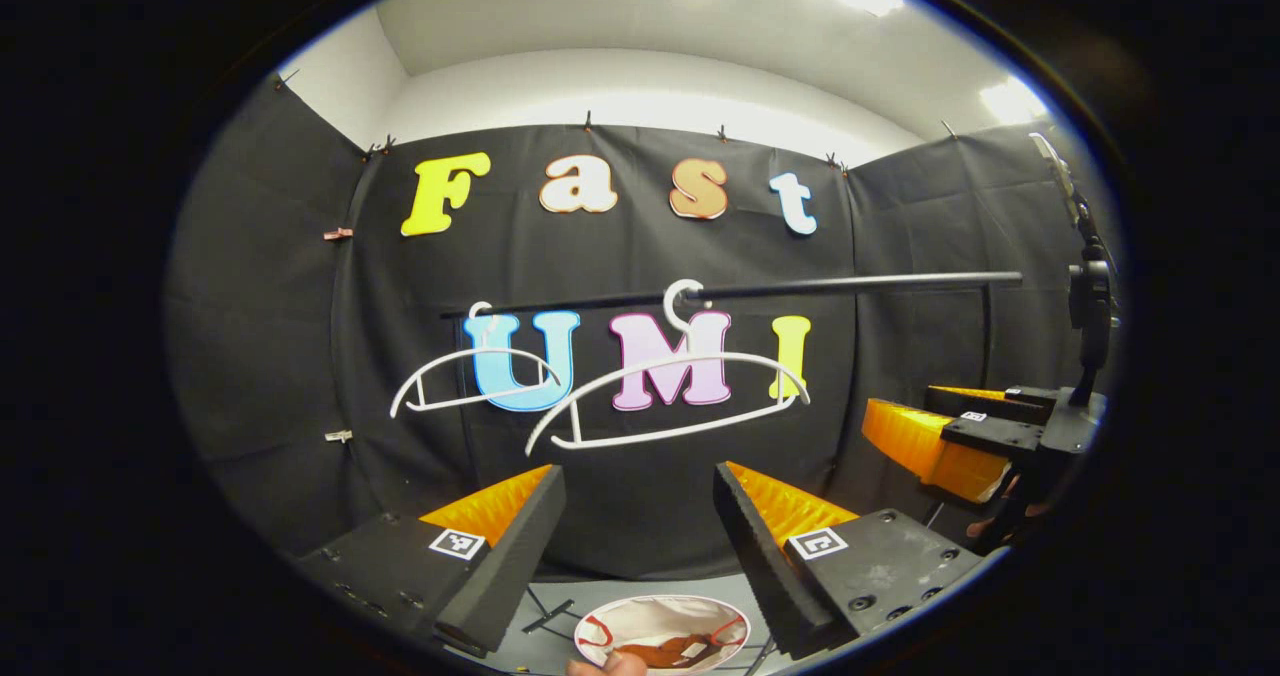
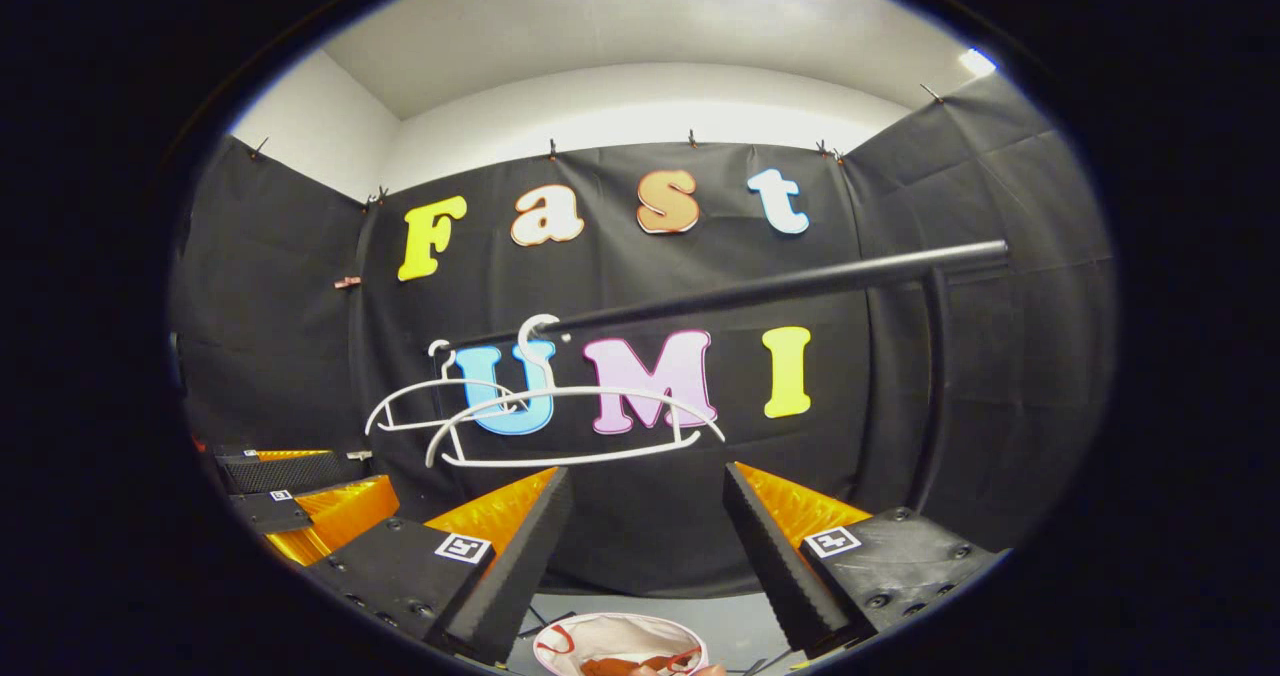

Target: Grasp the clothes on the hanger with both hands and then place them into the laundry hamper below.

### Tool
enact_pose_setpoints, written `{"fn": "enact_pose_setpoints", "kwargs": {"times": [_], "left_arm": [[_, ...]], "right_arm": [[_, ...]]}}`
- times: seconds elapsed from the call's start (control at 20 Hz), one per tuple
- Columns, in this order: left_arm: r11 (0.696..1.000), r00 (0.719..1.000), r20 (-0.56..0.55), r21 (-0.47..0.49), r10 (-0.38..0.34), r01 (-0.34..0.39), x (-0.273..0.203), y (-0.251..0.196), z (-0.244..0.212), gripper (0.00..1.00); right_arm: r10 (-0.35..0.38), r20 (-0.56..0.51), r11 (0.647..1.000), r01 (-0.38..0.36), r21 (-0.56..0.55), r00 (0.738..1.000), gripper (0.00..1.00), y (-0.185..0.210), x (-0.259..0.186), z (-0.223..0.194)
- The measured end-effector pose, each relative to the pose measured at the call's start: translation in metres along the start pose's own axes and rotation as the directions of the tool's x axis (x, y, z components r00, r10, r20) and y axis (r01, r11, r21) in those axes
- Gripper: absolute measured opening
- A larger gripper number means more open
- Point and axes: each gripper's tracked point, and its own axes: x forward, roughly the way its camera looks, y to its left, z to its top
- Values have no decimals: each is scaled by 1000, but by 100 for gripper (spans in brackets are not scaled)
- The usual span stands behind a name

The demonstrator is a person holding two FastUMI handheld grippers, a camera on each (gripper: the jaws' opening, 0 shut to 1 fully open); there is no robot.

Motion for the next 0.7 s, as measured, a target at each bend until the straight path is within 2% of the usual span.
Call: {"fn": "enact_pose_setpoints", "kwargs": {"times": [0.3,0.5,0.55,0.7], "left_arm": [[999,998,48,-20,26,-25,-29,11,28,92],[999,997,63,4,45,-45,-47,17,34,94],[998,996,66,6,55,-55,-52,19,36,92],[995,991,92,-12,97,-96,-61,27,44,94]], "right_arm": [[49,46,999,-49,-3,998,100,15,-26,35],[62,48,998,-62,2,997,98,18,-35,42],[64,47,998,-64,-2,997,98,18,-37,41],[60,51,998,-59,-15,997,97,17,-38,43]]}}
